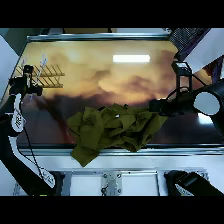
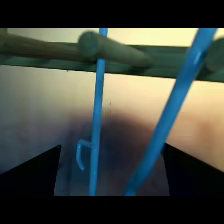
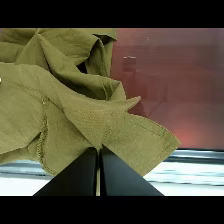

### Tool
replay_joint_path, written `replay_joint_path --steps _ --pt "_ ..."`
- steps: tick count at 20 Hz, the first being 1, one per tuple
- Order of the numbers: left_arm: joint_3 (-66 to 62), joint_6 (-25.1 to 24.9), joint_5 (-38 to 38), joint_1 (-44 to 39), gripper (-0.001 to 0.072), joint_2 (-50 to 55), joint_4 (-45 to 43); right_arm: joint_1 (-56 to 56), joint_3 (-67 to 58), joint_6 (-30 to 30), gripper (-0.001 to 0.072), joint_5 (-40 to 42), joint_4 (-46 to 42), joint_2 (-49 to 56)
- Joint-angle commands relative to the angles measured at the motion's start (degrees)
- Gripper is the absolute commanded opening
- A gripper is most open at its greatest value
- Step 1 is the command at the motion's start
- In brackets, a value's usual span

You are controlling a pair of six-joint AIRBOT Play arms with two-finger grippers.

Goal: Fold the clothes and pants, and hang the long-sleeved shirts on hangers.

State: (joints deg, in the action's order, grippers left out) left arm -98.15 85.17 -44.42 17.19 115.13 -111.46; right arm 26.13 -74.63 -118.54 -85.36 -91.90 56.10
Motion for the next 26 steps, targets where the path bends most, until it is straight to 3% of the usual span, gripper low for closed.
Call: replay_joint_path --steps 1,2,7,8,9,11,12,18,26 --pt "-0.9 0.1 2.5 0.1 0.0640 1.9 0.0 0.0 0.0 0.0 0.0015 0.0 0.0 0.0" --pt "-0.9 0.1 3.1 0.1 0.0589 1.8 0.0 0.0 0.0 0.0 0.0016 0.0 0.0 0.0" --pt "-0.9 0.6 3.8 0.1 0.0575 1.8 0.1 0.0 0.0 0.0 0.0016 0.0 0.0 0.0" --pt "-0.9 0.8 3.1 0.1 0.0346 1.8 0.1 0.0 0.0 0.0 0.0016 0.0 0.0 0.0" --pt "-0.9 0.8 2.2 0.1 0.0162 1.7 0.1 0.0 0.0 0.0 0.0015 0.0 0.0 0.0" --pt "-0.9 0.8 1.5 0.1 0.0122 1.7 0.1 0.0 0.0 0.0 0.0016 0.0 0.0 0.0" --pt "-0.9 0.8 1.1 0.1 0.0040 1.7 0.0 0.0 0.0 0.0 0.0015 0.0 0.0 0.0" --pt "-5.0 0.7 -5.6 -0.5 0.0017 -0.2 -0.1 0.0 0.0 0.0 0.0016 0.0 0.0 0.0" --pt "-4.8 0.1 -12.5 -6.9 0.0017 -14.5 0.0 0.0 0.0 0.0 0.0016 0.0 0.0 0.0"
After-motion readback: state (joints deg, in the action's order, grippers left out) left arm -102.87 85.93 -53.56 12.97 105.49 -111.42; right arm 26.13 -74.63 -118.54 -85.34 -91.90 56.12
